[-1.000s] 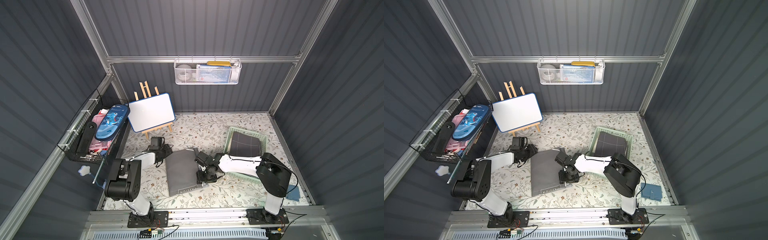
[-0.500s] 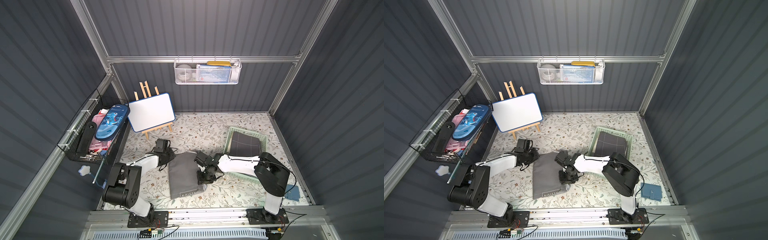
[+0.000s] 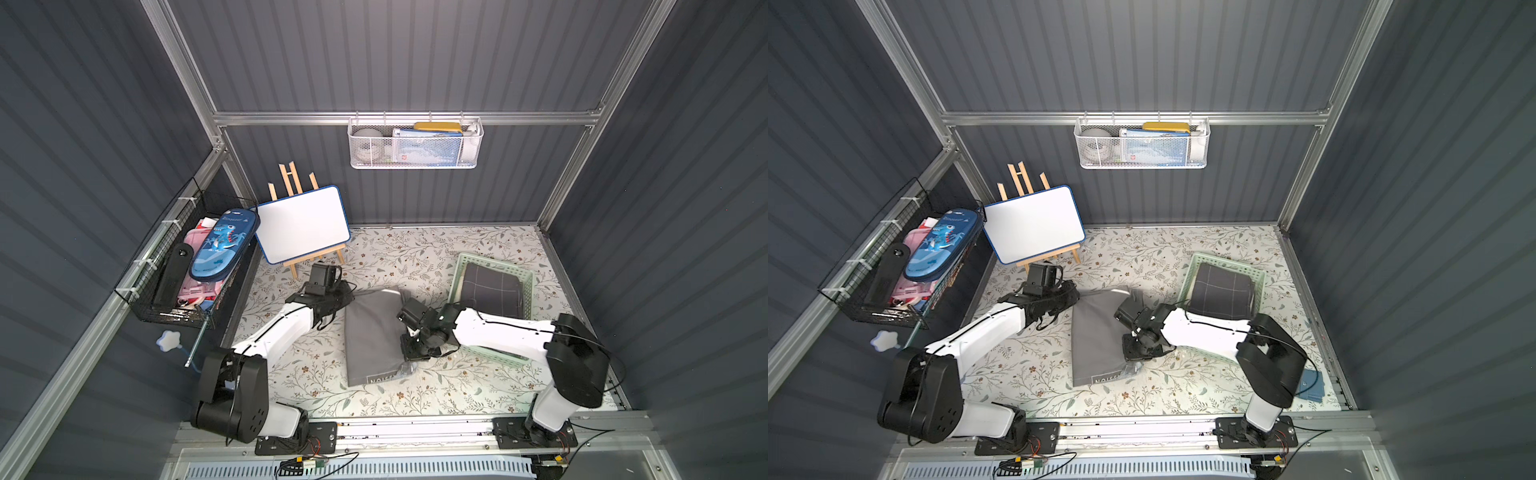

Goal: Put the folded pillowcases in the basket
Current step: Pick up the pillowcase from the center of the board, then place the pillowcase in the basket.

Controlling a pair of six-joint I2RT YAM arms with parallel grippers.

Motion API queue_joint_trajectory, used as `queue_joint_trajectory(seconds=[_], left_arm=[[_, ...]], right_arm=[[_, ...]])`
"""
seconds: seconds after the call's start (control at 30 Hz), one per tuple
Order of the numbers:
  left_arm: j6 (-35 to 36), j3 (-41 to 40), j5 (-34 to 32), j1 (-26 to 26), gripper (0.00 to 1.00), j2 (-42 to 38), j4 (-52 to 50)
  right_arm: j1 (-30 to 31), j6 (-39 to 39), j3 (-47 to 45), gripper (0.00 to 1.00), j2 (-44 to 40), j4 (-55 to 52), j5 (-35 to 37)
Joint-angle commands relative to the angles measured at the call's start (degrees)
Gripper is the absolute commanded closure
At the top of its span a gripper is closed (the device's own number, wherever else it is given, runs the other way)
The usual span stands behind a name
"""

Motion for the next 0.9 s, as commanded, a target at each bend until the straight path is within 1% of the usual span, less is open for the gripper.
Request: queue_joint_trajectory(seconds=[0.0,0.1,0.2,0.27,0.4,0.47,0.57,0.63,0.77,0.87], left_arm=[[2.1,6.8,-0.5,-0.9,1.00,-3.0,-3.4],[1.9,13.1,0.1,-4.2,1.00,-1.3,-4.0],[1.5,20.8,-0.9,-10.3,1.00,4.2,-3.9],[1.8,26.5,-0.5,-14.3,1.00,9.7,-3.3],[3.3,39.6,0.3,-20.4,1.00,21.8,-2.5],[4.5,47.3,1.2,-23.1,1.00,29.0,-3.1],[5.8,58.6,1.3,-26.4,1.00,38.6,-4.6],[6.1,63.9,1.7,-27.8,1.00,43.5,-4.6],[6.5,71.2,3.5,-28.3,1.00,51.4,-3.7],[7.0,76.9,4.0,-28.4,1.00,56.2,-5.0]], right_arm=[[0.0,-0.6,2.5,1.00,-5.6,-6.8,7.0],[-1.7,0.1,4.1,1.00,-9.8,-12.2,10.4],[-5.0,0.0,3.3,1.00,-15.7,-16.1,13.6],[-8.8,-0.1,1.2,1.00,-20.6,-18.3,15.5],[-17.3,-0.4,-4.6,1.00,-31.6,-20.6,17.2],[-22.1,-0.6,-6.8,1.00,-35.3,-22.9,17.9],[-27.5,-1.5,-9.6,1.00,-38.5,-25.1,17.7],[-30.1,-1.6,-10.9,1.00,-39.3,-25.6,16.2],[-32.2,-1.3,-13.7,1.00,-39.7,-24.6,15.6],[-34.4,-1.9,-16.1,1.00,-39.6,-22.7,14.7]])
